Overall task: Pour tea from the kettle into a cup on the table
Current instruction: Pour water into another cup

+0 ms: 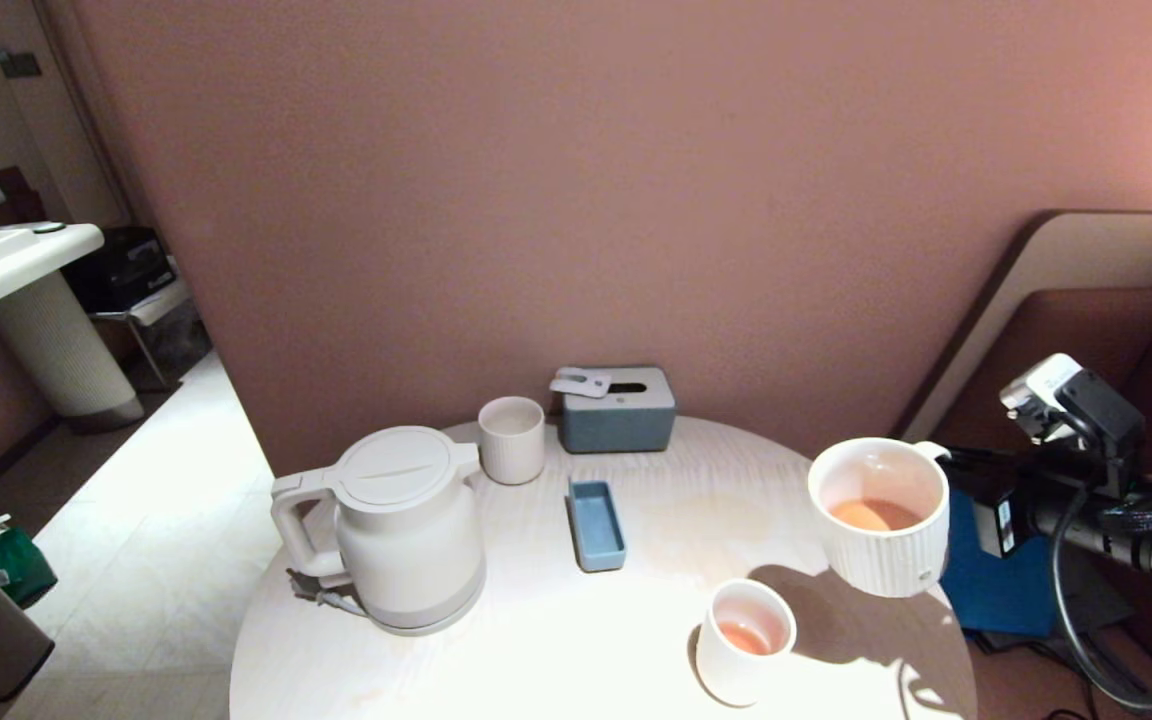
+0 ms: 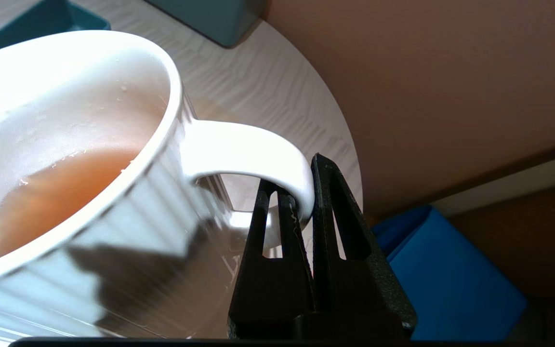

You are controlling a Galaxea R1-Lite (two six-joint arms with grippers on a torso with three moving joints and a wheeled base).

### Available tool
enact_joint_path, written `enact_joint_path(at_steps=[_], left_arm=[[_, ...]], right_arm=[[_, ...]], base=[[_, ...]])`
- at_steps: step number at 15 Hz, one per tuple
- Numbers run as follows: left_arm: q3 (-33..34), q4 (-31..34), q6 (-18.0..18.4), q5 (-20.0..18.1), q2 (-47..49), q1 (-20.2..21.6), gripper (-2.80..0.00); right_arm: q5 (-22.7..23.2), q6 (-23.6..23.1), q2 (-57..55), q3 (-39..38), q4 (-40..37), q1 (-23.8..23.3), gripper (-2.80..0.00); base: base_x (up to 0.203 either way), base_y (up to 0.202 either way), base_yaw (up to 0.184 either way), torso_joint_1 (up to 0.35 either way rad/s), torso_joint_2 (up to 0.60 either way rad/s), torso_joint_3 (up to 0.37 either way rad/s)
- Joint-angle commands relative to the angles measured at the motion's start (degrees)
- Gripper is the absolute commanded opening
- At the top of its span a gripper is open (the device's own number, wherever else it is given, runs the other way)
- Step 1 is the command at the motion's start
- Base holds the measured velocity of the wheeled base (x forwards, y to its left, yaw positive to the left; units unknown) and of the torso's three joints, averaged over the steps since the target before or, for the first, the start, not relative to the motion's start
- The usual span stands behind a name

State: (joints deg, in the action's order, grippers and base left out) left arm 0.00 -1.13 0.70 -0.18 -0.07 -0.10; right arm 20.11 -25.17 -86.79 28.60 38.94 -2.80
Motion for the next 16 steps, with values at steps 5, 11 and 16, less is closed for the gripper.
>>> enact_joint_path(at_steps=[5, 11, 16], left_arm=[[0.00, -0.01, 0.01, 0.01, 0.07, 0.01, -2.80], [0.00, -0.01, 0.01, 0.01, 0.07, 0.01, -2.80], [0.00, -0.01, 0.01, 0.01, 0.07, 0.01, -2.80]], right_arm=[[0.45, -5.49, -3.56, -0.52, 0.17, 0.80, -2.80], [0.23, -6.01, -5.22, -2.69, 0.35, 3.62, -2.80], [0.04, -9.87, -5.67, -2.42, 0.44, 3.77, -2.80]], base=[[0.000, 0.000, 0.000, 0.000, 0.00, 0.000], [0.000, 0.000, 0.000, 0.000, 0.00, 0.000], [0.000, 0.000, 0.000, 0.000, 0.00, 0.000]])
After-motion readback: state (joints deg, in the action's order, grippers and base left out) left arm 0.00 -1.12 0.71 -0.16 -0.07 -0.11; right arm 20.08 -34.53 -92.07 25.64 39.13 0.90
